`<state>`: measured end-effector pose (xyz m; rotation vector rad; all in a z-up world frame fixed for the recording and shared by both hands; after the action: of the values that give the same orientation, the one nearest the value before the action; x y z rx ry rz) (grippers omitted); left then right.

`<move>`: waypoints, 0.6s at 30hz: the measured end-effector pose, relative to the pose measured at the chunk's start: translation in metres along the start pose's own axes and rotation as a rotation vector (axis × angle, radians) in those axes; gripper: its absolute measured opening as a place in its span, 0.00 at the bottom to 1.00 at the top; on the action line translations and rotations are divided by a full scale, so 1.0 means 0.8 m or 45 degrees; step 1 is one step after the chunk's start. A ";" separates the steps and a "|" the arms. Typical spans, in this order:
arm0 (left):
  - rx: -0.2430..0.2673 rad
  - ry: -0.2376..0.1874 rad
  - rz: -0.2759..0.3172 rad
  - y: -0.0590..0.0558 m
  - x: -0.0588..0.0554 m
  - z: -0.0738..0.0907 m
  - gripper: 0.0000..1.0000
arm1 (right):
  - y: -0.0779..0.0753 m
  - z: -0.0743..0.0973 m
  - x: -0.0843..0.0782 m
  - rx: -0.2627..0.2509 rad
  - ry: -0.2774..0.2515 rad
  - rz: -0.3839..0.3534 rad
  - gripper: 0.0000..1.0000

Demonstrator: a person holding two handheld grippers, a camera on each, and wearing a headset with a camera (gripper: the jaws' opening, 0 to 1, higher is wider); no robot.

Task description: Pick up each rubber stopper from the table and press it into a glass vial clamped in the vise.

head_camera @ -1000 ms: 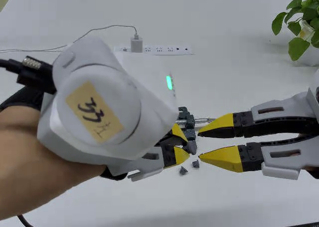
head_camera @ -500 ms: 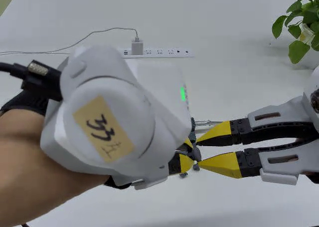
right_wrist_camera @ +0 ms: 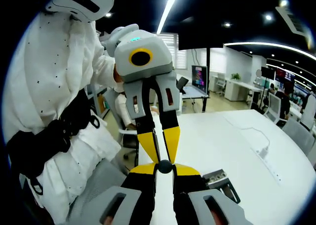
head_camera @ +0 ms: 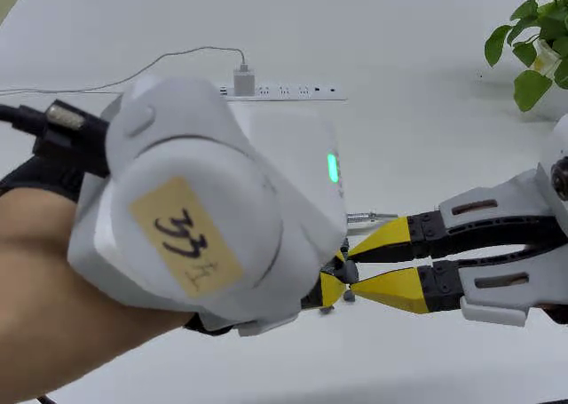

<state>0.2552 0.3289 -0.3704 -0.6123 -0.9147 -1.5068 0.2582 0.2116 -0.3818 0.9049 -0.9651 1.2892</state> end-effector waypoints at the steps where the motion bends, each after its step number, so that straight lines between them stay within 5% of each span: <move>1: -0.002 0.000 0.000 0.000 0.000 0.000 0.04 | 0.000 0.000 0.000 0.001 0.001 0.001 0.08; 18: -0.013 -0.004 0.006 0.001 0.000 0.002 0.04 | 0.002 0.000 0.002 0.010 -0.003 0.002 0.07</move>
<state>0.2555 0.3298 -0.3692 -0.6241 -0.9083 -1.5077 0.2570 0.2121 -0.3803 0.9126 -0.9633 1.2943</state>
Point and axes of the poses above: the centre of the closed fingertips' face, and the gripper's own axes: z roughly backward along the fingers, y roughly to its left, x roughly out of its top, the point moved 8 cm from there along z, roughly backward along the fingers, and after that the axes turned 8 degrees about -y, right-handed, at the moved point
